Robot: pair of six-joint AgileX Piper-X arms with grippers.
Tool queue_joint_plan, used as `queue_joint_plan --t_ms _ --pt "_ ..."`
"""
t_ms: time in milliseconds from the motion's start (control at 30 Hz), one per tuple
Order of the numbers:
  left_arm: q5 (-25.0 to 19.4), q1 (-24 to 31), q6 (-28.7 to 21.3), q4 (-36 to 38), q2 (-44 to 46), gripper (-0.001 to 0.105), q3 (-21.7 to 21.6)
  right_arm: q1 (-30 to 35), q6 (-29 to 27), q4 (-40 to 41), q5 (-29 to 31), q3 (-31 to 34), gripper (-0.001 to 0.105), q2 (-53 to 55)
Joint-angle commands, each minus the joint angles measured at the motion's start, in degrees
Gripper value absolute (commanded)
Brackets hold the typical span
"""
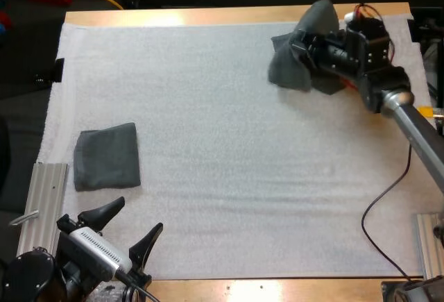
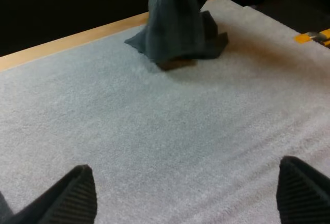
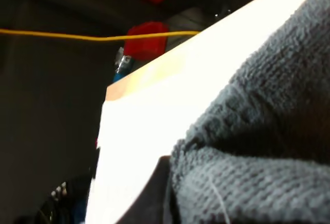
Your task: Pick towel from pile, fold and stack
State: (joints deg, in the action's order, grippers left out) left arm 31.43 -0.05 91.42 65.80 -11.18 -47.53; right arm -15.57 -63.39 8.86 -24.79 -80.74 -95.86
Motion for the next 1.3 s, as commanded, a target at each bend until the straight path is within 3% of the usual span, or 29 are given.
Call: queue_joint_plan --t_ms 0,167,500,1000,1100,1167,1267 --pt "0.5 -0.2 -0.07 -0.53 -0.07 0.069 -0.35 -0.12 -1.77 0.73 -1.62 -0.47 0.001 1.52" --pt "0.5 -0.2 -0.07 -0.53 -0.07 0.069 -0.35 -0.22 -5.01 6.61 -4.7 -0.61 0.001 6.33" --pt "0.5 -0.2 -0.07 -0.53 -0.07 0.069 -0.35 -5.66 -22.6 25.88 -1.91 -0.61 0.001 12.77" --pt "0.5 -0.2 -0.07 -0.53 -0.07 0.069 -0.35 -17.83 -22.11 28.73 6.86 -0.68 0.002 13.51" --pt "0.5 -0.2 -0.07 -0.53 -0.07 0.069 -0.35 -20.18 -22.61 32.14 8.82 -0.68 0.008 13.51" --pt "0.5 -0.2 -0.07 -0.53 -0.07 0.069 -0.35 -21.7 -23.62 33.82 8.8 -0.68 0.019 13.51" --pt "0.5 -0.2 -0.07 -0.53 -0.07 0.069 -0.35 -23.73 -25.32 35.66 8.52 -0.68 0.044 13.51"
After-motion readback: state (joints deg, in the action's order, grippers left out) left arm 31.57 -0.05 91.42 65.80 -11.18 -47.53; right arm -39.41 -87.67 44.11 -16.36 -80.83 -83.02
